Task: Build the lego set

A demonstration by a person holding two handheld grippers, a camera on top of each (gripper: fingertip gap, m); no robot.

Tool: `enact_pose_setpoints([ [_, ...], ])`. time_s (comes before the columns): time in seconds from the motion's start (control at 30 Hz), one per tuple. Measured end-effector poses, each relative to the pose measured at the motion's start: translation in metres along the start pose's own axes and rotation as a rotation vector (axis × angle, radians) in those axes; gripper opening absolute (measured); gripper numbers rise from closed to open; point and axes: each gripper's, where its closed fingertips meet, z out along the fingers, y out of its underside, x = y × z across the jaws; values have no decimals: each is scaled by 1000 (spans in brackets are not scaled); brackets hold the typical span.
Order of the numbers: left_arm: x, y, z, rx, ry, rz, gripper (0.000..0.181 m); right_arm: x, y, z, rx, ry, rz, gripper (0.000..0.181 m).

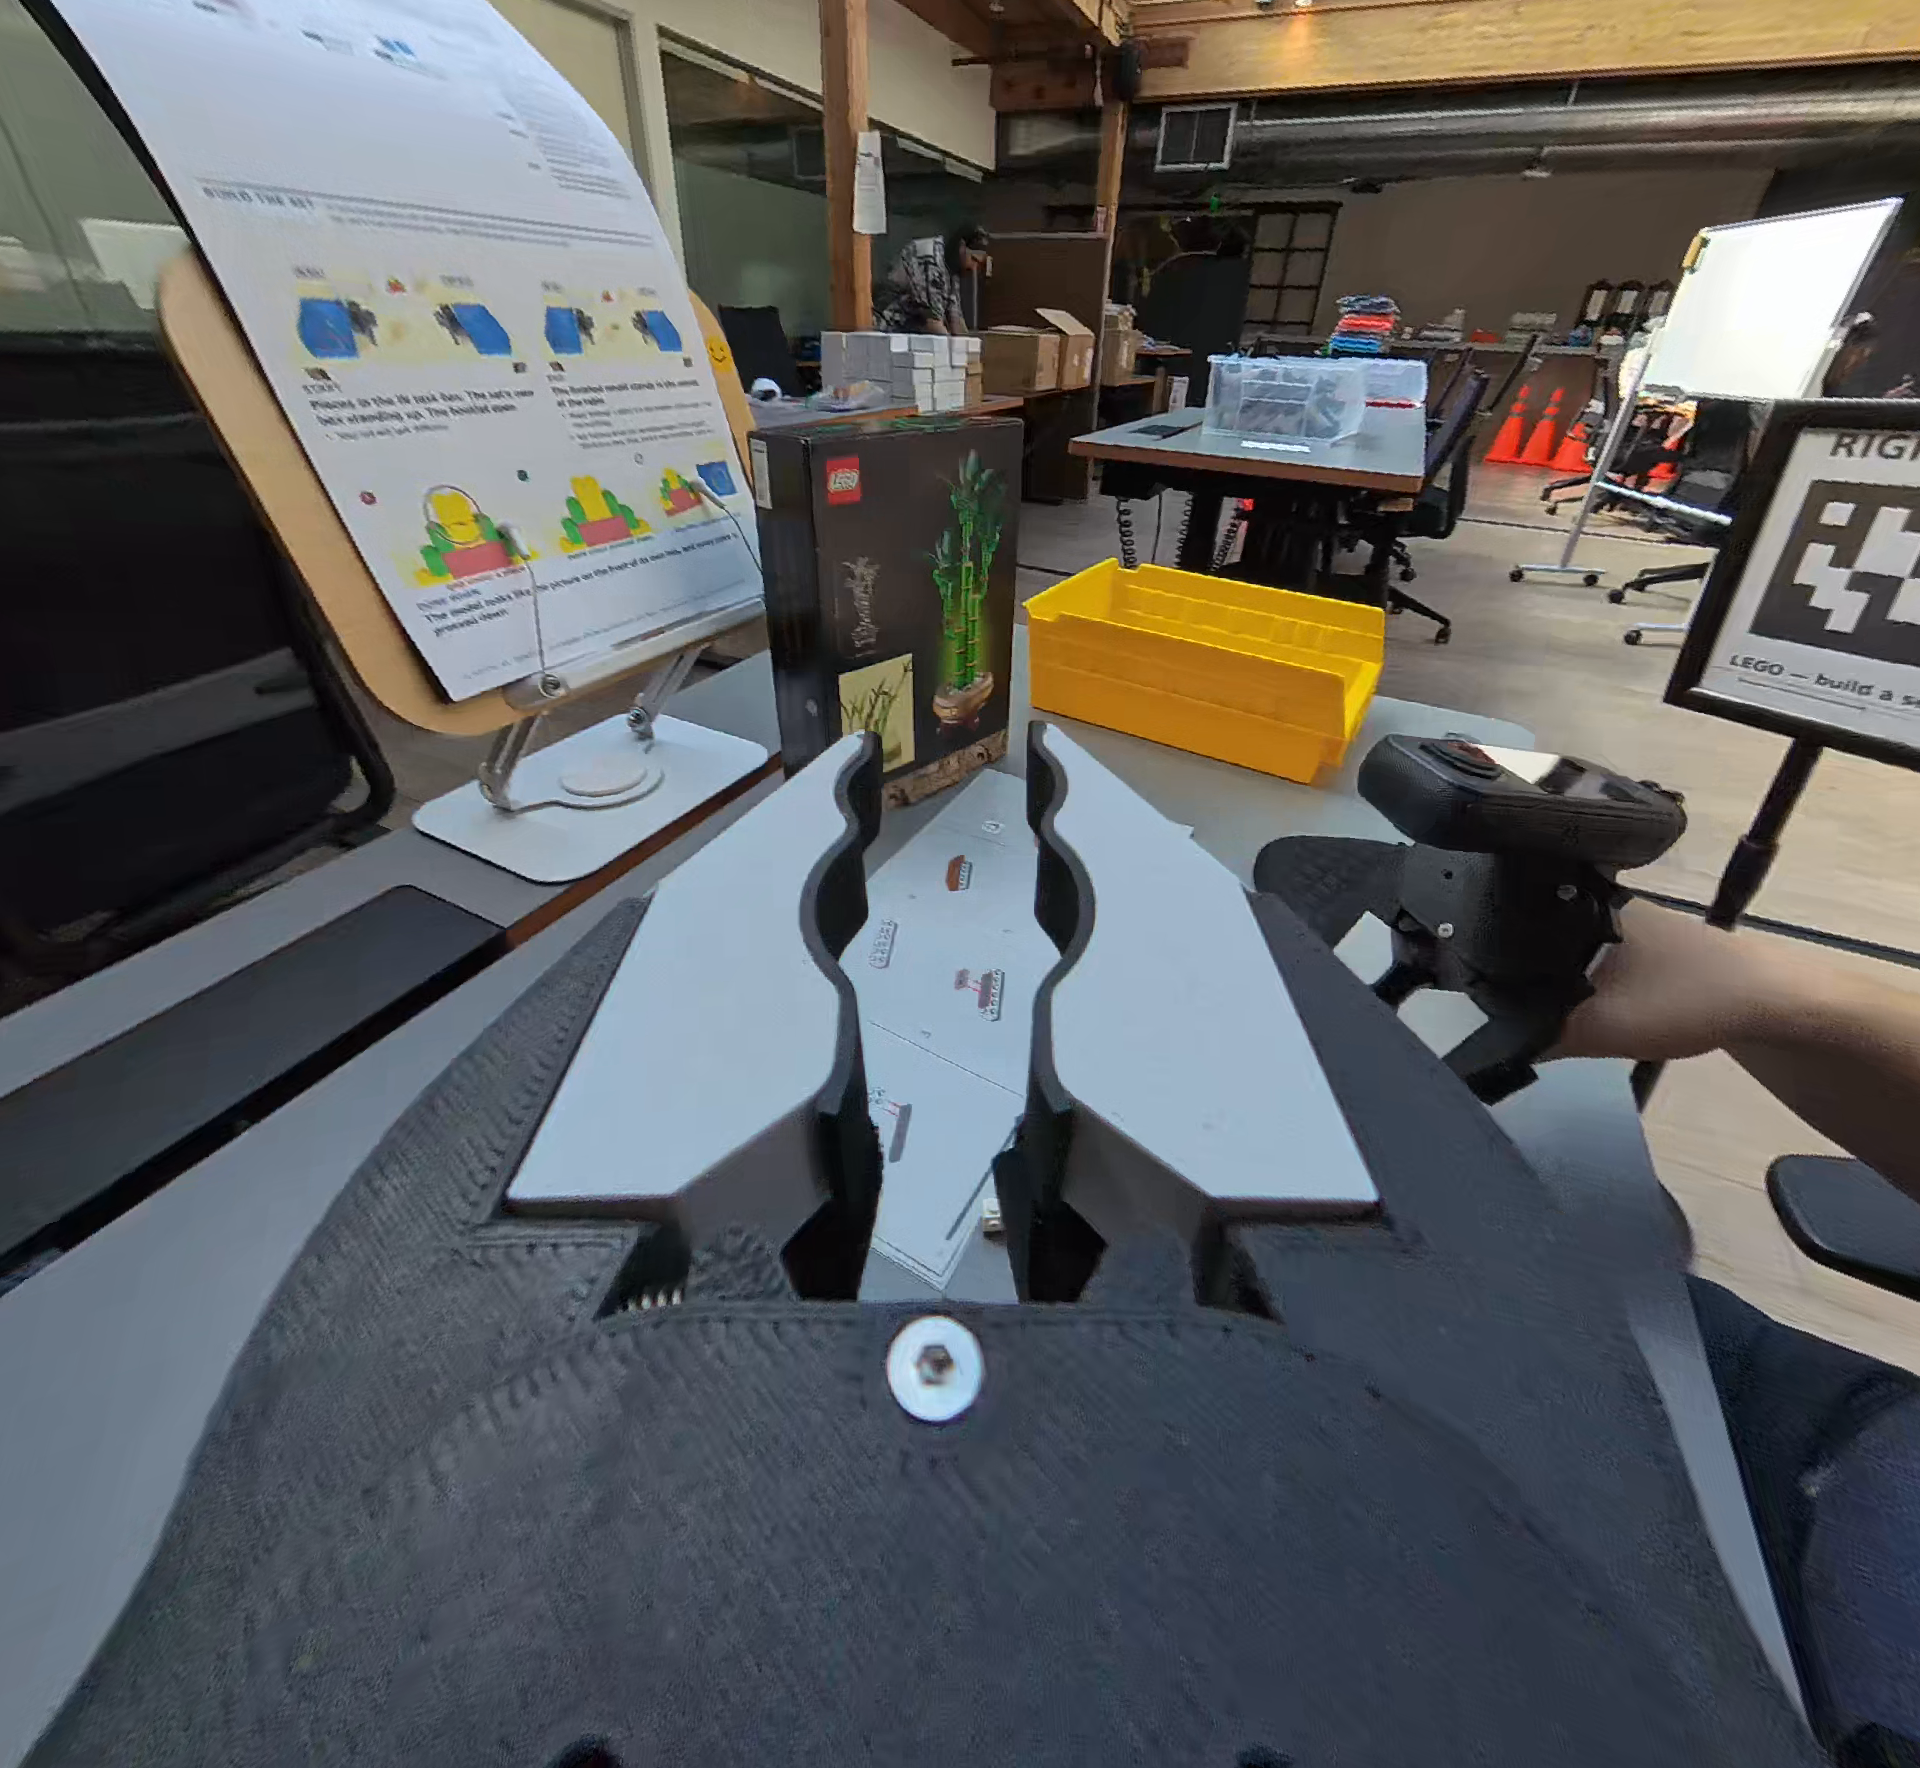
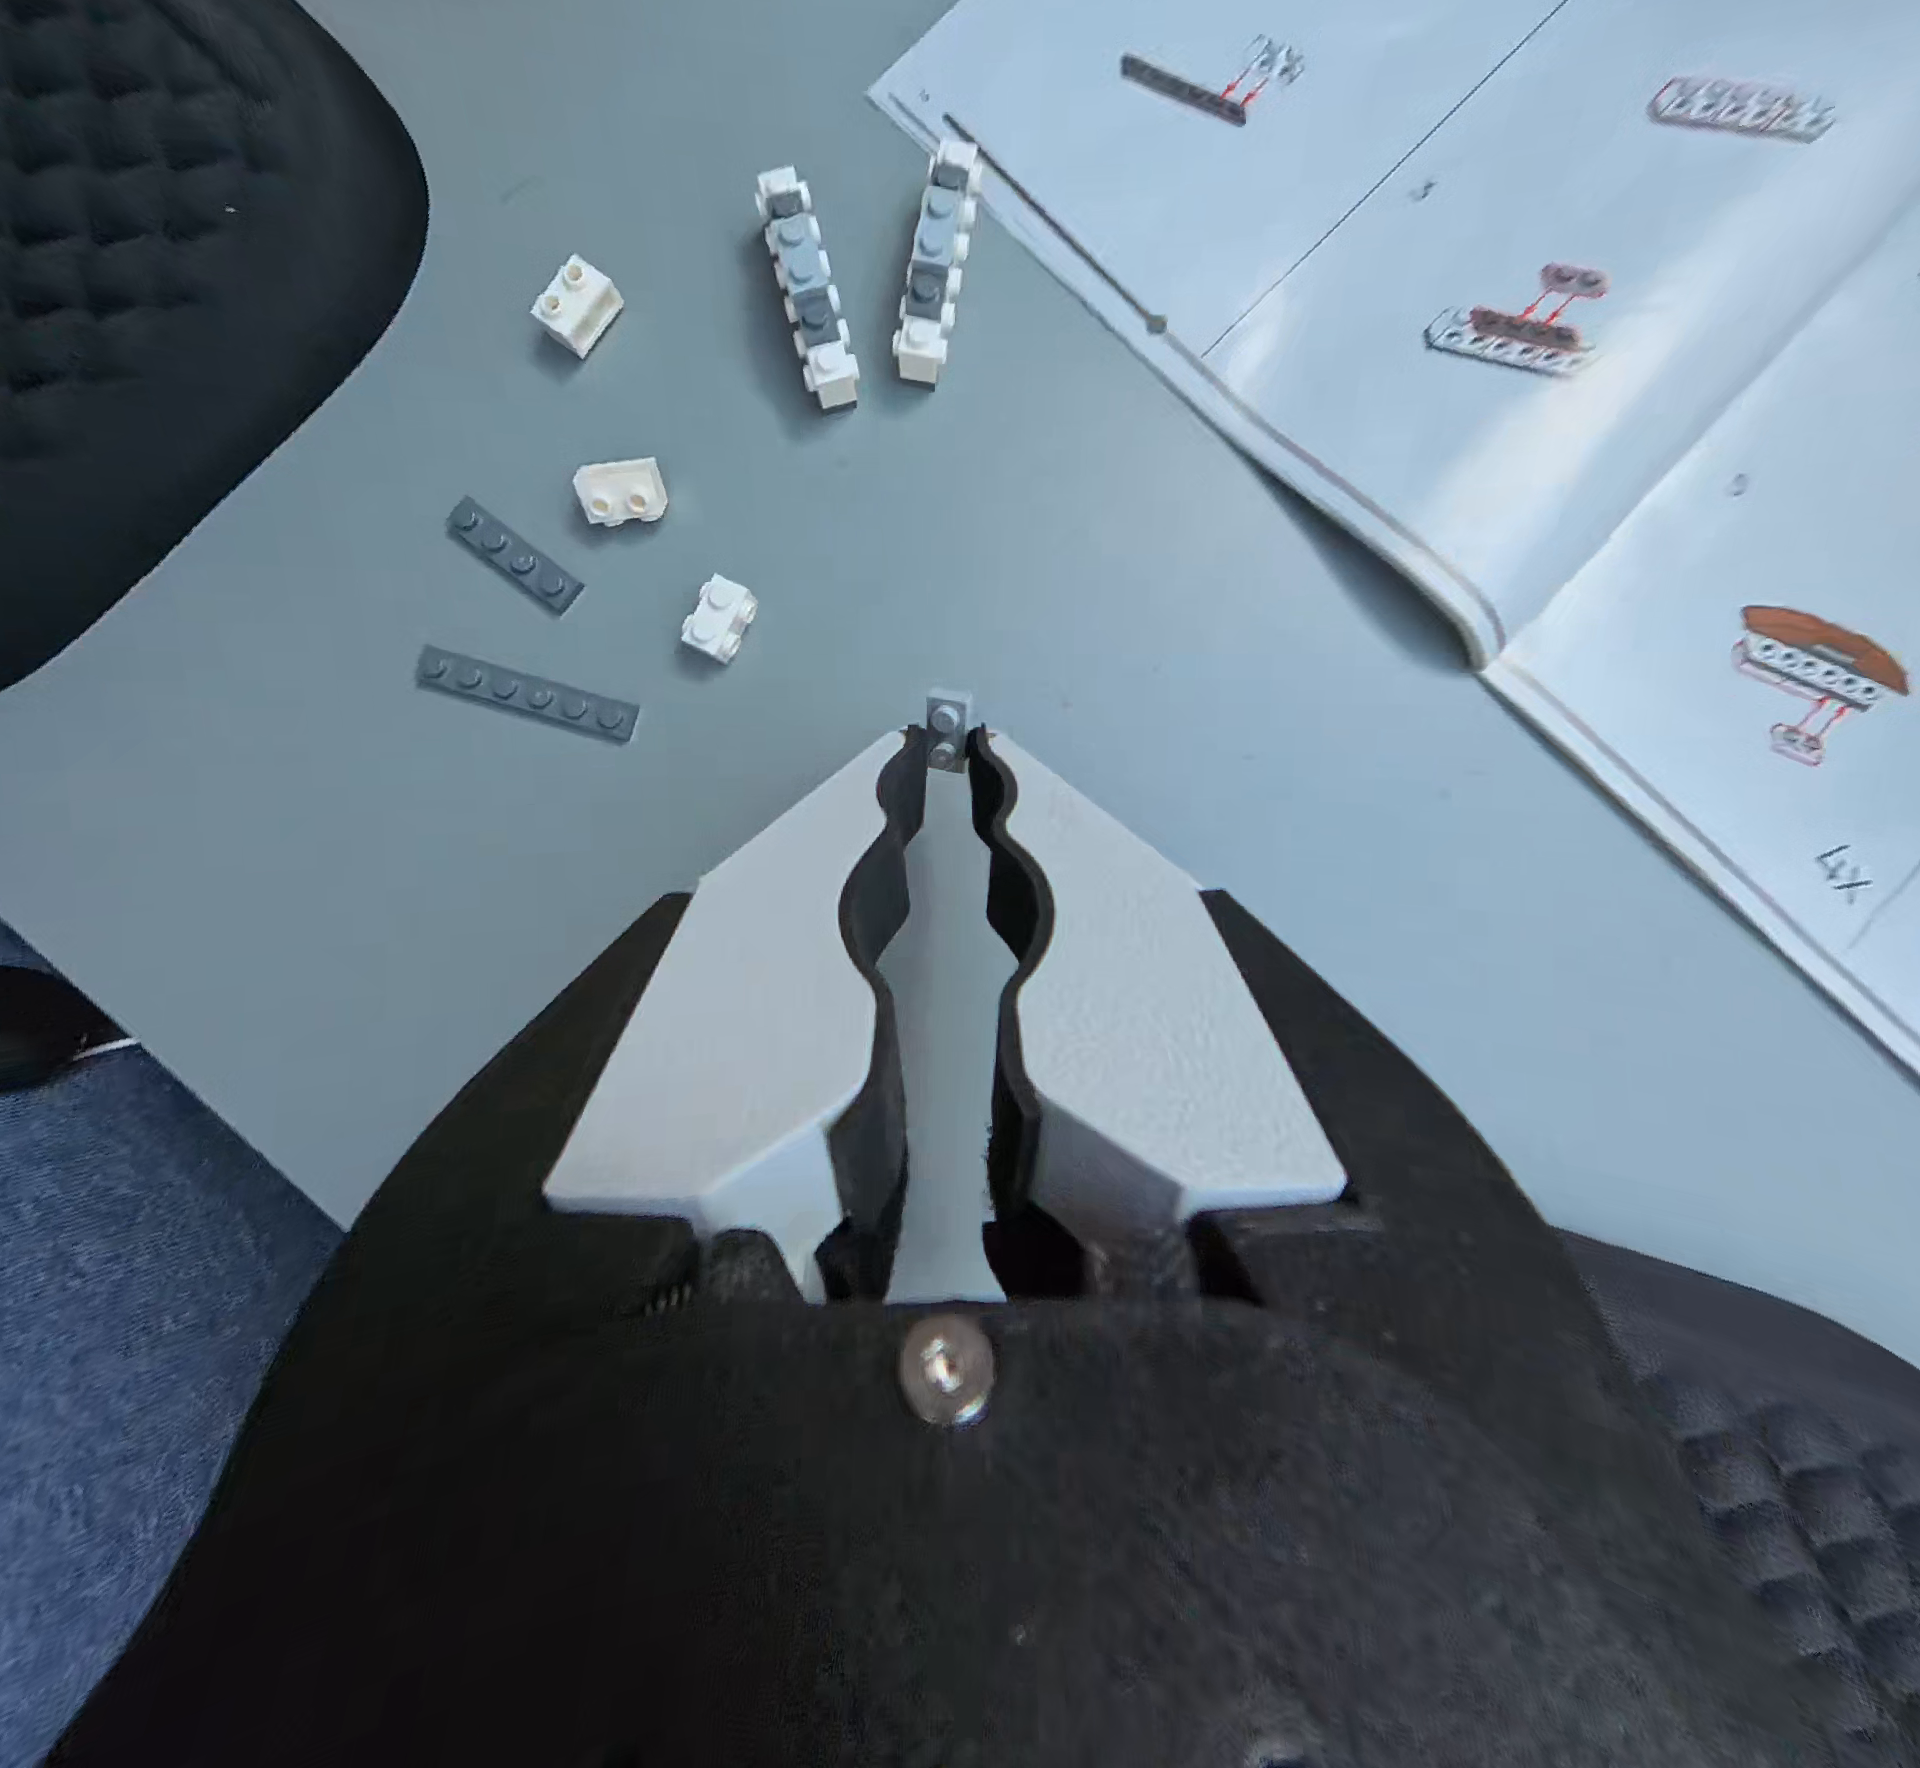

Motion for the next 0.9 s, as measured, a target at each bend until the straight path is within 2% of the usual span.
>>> enact_pose_setpoints([
  [0.1, -1, -16, -21, 72, -73, 66, 27, -3, 12, 10, -108, -59, 5, 7],
  [0.2, 4, -13, -46, 50, -95, 4, 31, -2, 17, 16, -149, -107, 11, 7],
  [0.3, 9, 3, -75, 47, -155, -61, 28, -3, 17, 18, -150, -149, 9, 7],
  [0.43, 22, 40, -100, -3, -267, -128, 26, -3, 17, 19, -142, -177, -17, 7],
  [0.67, 42, 94, -92, -224, -283, -150, 26, -3, 15, 20, -73, -188, -68, 9],
  [0.77, 46, 102, -85, -247, -287, -141, 26, -5, 15, 19, -12, -178, -119, 17],
  [0.8, 48, 103, -81, -249, -276, -143, 25, -3, 15, 19, 10, -152, -143, 26],
  [0.9, 57, 112, -69, -291, -231, -149, 25, 2, 9, 9, 129, -64, -223, 26],
])
